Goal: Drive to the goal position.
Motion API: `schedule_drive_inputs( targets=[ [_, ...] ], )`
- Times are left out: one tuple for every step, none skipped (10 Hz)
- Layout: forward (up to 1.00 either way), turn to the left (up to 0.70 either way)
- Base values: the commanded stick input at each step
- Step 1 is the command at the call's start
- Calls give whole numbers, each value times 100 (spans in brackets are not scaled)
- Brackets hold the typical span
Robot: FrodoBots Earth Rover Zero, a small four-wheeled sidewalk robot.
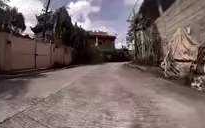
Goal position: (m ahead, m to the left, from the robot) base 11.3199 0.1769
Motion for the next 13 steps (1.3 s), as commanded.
schedule_drive_inputs(
  targets=[
    [70, 0],
    [70, 0],
    [70, 0],
    [70, 0],
    [70, 0],
    [70, 0],
    [70, 0],
    [70, 0],
    [70, 0],
    [70, 0],
    [70, 0],
    [70, 0],
    [70, 0]
  ],
)
